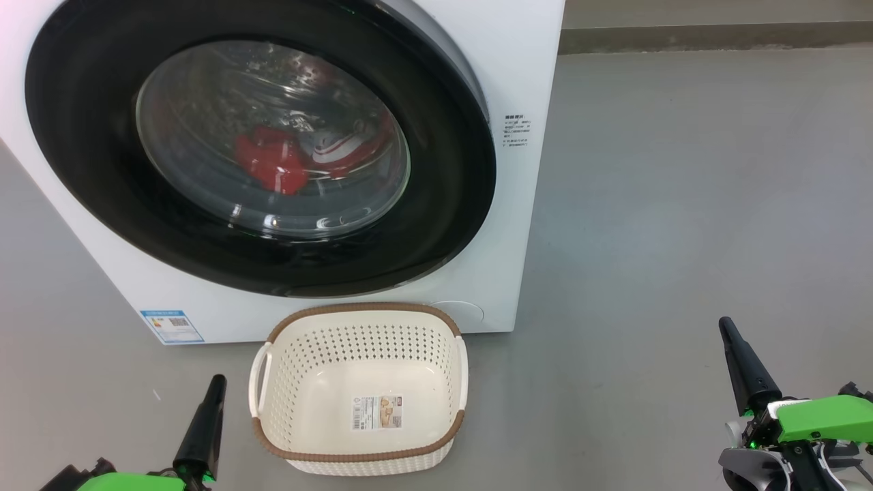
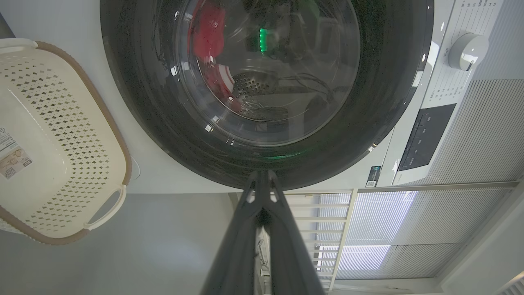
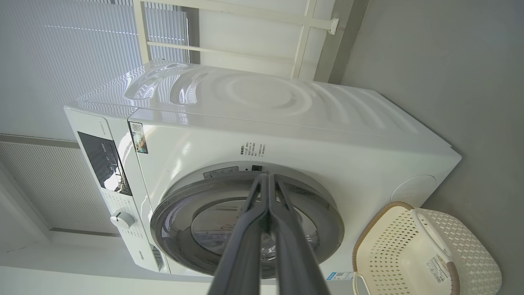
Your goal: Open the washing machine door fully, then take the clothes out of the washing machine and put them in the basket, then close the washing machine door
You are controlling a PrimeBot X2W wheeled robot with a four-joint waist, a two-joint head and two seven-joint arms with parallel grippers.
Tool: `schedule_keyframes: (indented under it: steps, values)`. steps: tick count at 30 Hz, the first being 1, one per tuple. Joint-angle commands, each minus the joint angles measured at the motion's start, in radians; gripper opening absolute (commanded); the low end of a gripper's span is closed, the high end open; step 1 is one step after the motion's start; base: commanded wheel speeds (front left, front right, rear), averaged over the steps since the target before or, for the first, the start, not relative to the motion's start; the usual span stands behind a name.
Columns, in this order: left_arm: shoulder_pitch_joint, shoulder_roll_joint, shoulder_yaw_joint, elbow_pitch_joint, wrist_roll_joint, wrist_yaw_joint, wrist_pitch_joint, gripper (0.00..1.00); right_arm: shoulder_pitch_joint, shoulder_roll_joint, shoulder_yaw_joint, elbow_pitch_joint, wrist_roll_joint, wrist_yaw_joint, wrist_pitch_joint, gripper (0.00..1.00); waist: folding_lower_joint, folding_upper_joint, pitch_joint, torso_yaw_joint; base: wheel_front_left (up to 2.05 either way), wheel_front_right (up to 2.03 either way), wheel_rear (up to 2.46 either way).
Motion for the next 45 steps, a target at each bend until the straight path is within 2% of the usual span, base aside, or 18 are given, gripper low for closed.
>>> schedule_keyframes:
  steps: [1, 11, 12, 20, 24, 27, 45]
  values:
    - [-0.039, 0.010, 0.036, -0.023, -0.007, -0.007, 0.004, 0.00, -0.042, -0.009, 0.019, -0.028, 0.007, 0.001, 0.006, 0.00, 0.0000, 0.0000, 0.000, 0.000, 0.00, 0.00, 0.00]
    - [-0.039, 0.010, 0.036, -0.023, -0.007, -0.007, 0.004, 0.00, -0.042, -0.009, 0.019, -0.028, 0.007, 0.001, 0.006, 0.00, 0.0000, 0.0000, 0.000, 0.000, 0.00, 0.00, 0.00]
    - [0.000, 0.000, 0.000, 0.000, 0.000, 0.000, 0.000, 1.00, 0.000, 0.000, 0.000, 0.000, 0.000, 0.000, 0.000, 1.00, 0.0000, 0.0000, 0.000, 0.000, 0.00, 0.00, 0.00]
    - [0.032, -0.011, -0.011, 0.040, 0.005, 0.000, -0.008, 1.00, 0.033, 0.018, 0.013, 0.048, 0.000, 0.000, -0.007, 1.00, 0.0002, 0.0000, 0.001, 0.000, 0.00, 0.00, 0.00]
    - [0.035, -0.010, -0.015, 0.026, 0.021, 0.000, -0.022, 1.00, 0.035, 0.014, 0.024, 0.039, -0.008, 0.000, -0.021, 1.00, 0.0022, 0.0000, -0.002, 0.001, 0.00, 0.00, 0.00]
    - [0.037, -0.008, -0.017, 0.019, 0.047, 0.000, -0.031, 1.00, 0.036, 0.008, 0.036, 0.035, -0.025, 0.000, -0.030, 1.00, 0.0004, 0.0000, 0.000, 0.001, 0.00, 0.00, 0.00]
    - [0.046, -0.006, -0.016, -0.026, 0.304, 0.001, -0.084, 1.00, 0.037, -0.022, 0.087, 0.021, -0.214, 0.000, -0.085, 1.00, 0.0001, 0.0000, 0.002, 0.002, 0.00, 0.00, 0.00]
